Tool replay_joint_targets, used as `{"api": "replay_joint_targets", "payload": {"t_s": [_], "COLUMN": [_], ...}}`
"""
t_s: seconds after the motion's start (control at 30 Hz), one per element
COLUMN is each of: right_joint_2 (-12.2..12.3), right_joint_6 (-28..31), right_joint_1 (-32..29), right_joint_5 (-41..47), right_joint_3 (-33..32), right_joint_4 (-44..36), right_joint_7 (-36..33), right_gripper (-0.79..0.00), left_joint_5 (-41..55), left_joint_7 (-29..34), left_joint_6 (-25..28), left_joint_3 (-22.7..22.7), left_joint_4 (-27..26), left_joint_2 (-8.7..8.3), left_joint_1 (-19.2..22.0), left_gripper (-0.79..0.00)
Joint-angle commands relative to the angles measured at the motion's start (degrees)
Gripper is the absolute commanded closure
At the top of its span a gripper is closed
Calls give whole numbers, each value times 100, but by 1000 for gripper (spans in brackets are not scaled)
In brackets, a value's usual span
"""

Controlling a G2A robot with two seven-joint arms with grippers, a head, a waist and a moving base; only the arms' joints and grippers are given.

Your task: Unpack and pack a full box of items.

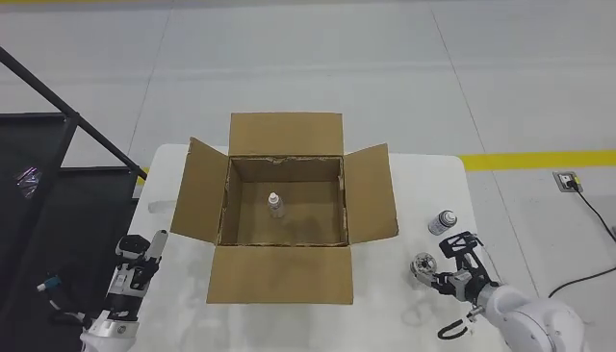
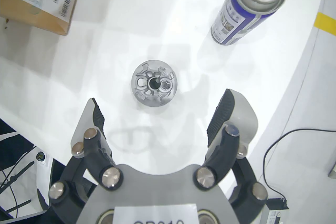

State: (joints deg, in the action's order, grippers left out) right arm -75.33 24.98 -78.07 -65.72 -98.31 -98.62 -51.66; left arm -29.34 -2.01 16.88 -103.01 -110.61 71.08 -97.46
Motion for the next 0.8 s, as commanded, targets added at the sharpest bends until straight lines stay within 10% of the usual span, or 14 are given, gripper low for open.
{"api": "replay_joint_targets", "payload": {"t_s": [0.0, 0.37, 0.53, 0.77], "right_joint_2": [11, 100, 121, 153], "right_joint_6": [28, 160, -185, -367], "right_joint_1": [125, 449, 482, 563], "right_joint_5": [66, -58, -407, -454], "right_joint_3": [44, 381, 553, 653], "right_joint_4": [265, 767, 813, 895], "right_joint_7": [62, 103, 227, 373], "right_gripper": [-785, -754, -520, 0], "left_joint_5": [0, 0, 0, 0], "left_joint_7": [0, 0, 0, 0], "left_joint_6": [0, 0, 0, 0], "left_joint_3": [0, 0, 0, 0], "left_joint_4": [0, 0, 0, 0], "left_joint_2": [0, 0, 0, 0], "left_joint_1": [0, 0, 0, 0], "left_gripper": [-785, -785, -785, -785]}}
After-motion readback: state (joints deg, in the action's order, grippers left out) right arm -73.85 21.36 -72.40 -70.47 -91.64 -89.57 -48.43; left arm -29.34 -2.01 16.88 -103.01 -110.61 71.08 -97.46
